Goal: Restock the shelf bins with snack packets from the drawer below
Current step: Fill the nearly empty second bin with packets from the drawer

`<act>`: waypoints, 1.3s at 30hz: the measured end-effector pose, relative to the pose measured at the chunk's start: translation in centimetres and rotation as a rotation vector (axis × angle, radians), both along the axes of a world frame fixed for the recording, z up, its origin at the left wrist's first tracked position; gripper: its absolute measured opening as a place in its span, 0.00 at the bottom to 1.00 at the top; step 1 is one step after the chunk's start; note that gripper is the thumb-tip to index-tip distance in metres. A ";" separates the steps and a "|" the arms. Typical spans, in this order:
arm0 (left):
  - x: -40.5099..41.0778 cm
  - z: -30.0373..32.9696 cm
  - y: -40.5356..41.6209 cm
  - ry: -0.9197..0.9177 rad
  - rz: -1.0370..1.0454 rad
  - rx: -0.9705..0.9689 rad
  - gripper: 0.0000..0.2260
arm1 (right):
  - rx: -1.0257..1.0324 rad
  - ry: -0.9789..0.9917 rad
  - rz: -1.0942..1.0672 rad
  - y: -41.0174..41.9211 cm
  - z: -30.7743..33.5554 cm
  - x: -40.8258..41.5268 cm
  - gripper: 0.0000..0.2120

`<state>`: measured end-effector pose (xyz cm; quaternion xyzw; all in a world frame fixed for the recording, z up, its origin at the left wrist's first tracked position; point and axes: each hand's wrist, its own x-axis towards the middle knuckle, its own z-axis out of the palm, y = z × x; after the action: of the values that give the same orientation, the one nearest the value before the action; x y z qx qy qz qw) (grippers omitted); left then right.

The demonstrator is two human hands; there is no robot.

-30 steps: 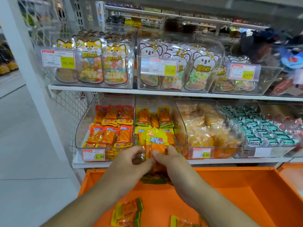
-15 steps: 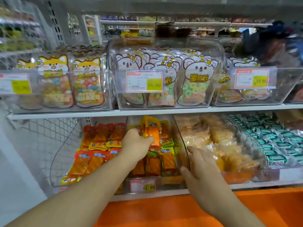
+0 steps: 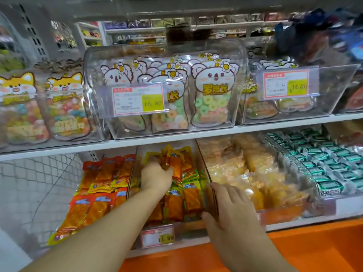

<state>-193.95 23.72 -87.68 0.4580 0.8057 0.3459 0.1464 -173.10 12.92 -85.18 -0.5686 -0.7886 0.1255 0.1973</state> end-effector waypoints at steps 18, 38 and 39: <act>-0.3 -1.3 -0.5 0.545 -0.100 -0.056 0.25 | -0.022 -0.060 -0.007 -0.2 -0.3 -0.2 0.34; -0.2 -1.4 0.1 0.497 -0.348 -0.206 0.30 | 0.027 -0.054 0.006 -0.2 -0.7 0.0 0.34; -0.3 -1.6 0.2 0.490 -0.353 -0.215 0.30 | 0.037 -0.055 0.008 -0.2 -0.8 0.1 0.34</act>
<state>-194.27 23.91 -89.28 0.6423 0.7571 0.1073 0.0533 -173.03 12.75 -85.96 -0.5650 -0.7982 0.0962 0.1855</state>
